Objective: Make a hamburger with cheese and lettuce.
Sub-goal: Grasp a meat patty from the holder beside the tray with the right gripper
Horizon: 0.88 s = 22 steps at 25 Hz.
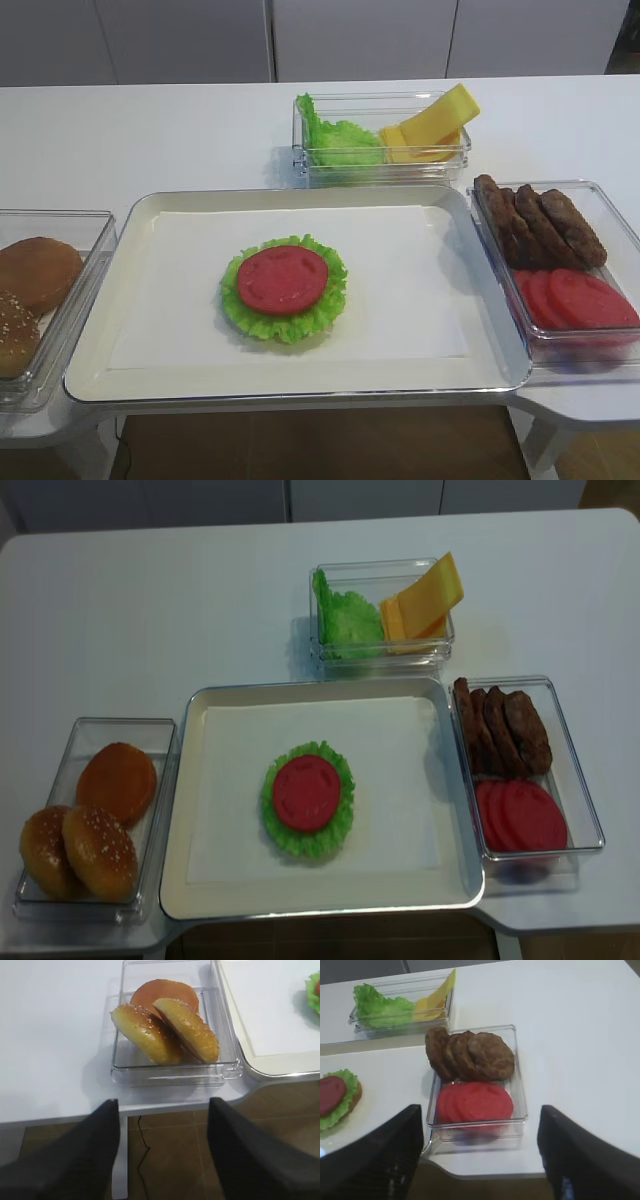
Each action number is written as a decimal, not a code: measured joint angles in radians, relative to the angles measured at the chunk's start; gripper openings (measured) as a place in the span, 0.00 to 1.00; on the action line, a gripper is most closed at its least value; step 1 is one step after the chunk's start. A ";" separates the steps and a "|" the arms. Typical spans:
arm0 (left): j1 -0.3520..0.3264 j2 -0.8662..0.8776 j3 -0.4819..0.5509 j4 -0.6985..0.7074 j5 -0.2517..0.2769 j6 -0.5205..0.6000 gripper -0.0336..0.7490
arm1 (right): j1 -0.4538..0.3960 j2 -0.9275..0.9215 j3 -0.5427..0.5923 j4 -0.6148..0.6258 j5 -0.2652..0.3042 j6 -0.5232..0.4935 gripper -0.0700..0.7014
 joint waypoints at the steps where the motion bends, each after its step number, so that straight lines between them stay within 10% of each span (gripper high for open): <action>1: 0.000 0.000 0.000 0.000 0.000 0.000 0.57 | 0.000 0.042 -0.020 0.011 -0.016 0.000 0.81; 22: 0.000 0.000 0.000 0.000 0.000 0.000 0.57 | 0.110 1.045 -0.518 0.140 -0.053 -0.019 0.81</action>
